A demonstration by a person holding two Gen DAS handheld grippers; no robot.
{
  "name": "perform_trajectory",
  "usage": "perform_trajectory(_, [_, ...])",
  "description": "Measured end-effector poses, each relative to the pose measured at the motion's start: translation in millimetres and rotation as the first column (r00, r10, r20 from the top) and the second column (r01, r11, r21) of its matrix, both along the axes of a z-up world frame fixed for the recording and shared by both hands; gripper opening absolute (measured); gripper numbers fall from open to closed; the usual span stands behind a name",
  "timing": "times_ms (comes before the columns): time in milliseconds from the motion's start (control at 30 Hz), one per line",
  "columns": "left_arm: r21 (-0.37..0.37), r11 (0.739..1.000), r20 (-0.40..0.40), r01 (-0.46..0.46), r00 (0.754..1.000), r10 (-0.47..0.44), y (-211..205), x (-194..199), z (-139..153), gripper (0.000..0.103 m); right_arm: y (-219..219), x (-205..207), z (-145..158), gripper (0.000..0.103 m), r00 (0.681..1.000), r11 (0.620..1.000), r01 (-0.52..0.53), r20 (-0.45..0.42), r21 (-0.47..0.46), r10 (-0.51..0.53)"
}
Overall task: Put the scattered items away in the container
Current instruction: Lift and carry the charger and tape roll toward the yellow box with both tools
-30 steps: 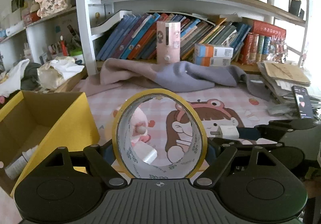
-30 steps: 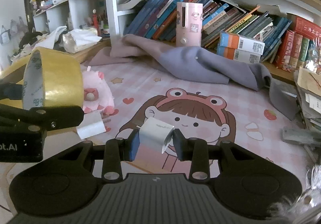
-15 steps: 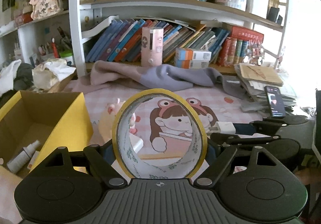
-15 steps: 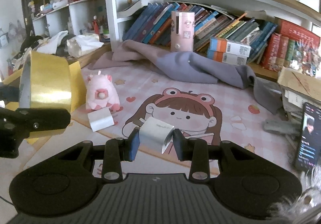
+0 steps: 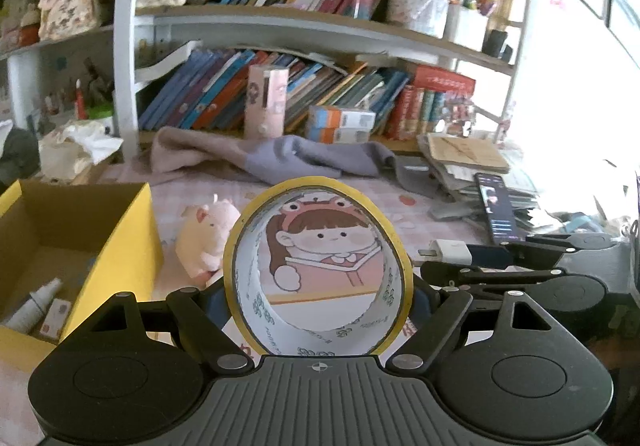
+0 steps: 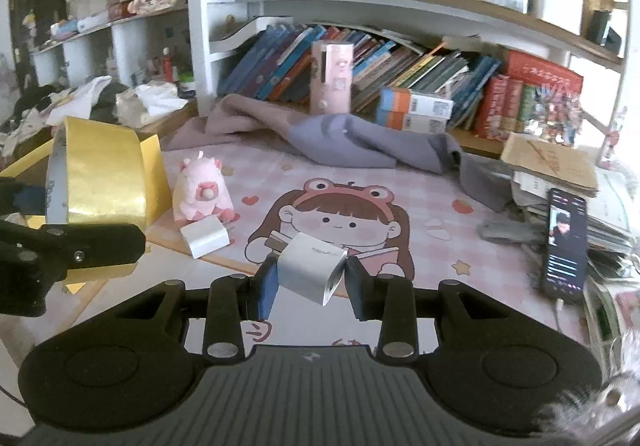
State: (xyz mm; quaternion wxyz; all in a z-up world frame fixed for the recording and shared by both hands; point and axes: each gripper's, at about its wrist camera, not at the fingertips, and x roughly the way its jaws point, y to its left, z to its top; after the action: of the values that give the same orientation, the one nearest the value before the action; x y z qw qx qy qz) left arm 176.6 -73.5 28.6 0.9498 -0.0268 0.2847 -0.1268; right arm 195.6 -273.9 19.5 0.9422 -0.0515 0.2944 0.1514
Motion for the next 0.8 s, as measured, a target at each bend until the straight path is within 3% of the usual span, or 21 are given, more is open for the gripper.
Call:
perform_trajectory(333, [-0.014, 0.998, 0.031, 0.067, 0.997, -0.067, 37, -42, 3, 0.083, 46, -47, 8, 0.034, 0.999, 0.999, 0.046, 0.027, -0.026, -0.045])
perform_trajectory(500, [-0.055, 0.994, 0.004, 0.094, 0.996, -0.094, 62, -65, -2, 0.083, 72, -73, 6, 0.034, 0.999, 0.998, 0.042, 0.015, -0.042, -0.042])
perform_trajectory(800, [-0.064, 0.992, -0.017, 0.109, 0.994, -0.11, 102, -103, -9, 0.083, 112, -119, -1, 0.034, 0.999, 0.997, 0.048, -0.005, -0.053, -0.049])
